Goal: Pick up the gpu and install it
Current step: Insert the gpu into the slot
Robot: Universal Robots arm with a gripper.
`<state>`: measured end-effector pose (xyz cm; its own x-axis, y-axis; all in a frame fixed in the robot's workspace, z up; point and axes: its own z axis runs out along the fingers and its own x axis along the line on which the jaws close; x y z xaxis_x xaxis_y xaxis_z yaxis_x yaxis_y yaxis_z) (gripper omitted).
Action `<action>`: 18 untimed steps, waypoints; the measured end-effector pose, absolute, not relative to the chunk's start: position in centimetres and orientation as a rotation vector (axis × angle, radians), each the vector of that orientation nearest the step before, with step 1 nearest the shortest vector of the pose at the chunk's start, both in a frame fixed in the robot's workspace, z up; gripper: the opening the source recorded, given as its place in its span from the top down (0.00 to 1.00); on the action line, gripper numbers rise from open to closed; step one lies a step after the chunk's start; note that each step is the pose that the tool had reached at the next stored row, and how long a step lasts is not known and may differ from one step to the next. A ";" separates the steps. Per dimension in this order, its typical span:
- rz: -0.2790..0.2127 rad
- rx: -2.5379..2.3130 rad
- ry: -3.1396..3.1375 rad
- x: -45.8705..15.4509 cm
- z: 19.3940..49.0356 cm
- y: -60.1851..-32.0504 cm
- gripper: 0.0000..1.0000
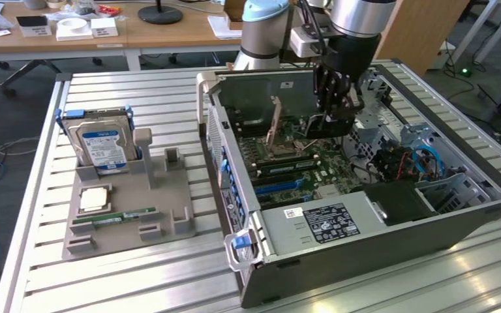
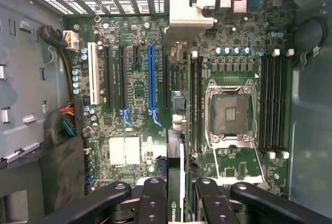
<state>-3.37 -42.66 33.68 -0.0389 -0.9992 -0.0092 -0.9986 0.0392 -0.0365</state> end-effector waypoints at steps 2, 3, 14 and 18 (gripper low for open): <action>-0.031 -2.155 2.241 -3.5 33.6 -42.7 0.74; -0.031 -2.155 2.241 -3.6 33.5 -42.7 0.74; -0.031 -2.155 2.241 -4.0 33.3 -42.9 0.74; -0.031 -2.155 2.242 -4.1 33.1 -43.1 0.74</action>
<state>-4.11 -43.05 33.14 -0.0392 -0.9992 -0.0093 -0.9986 0.0395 -0.0365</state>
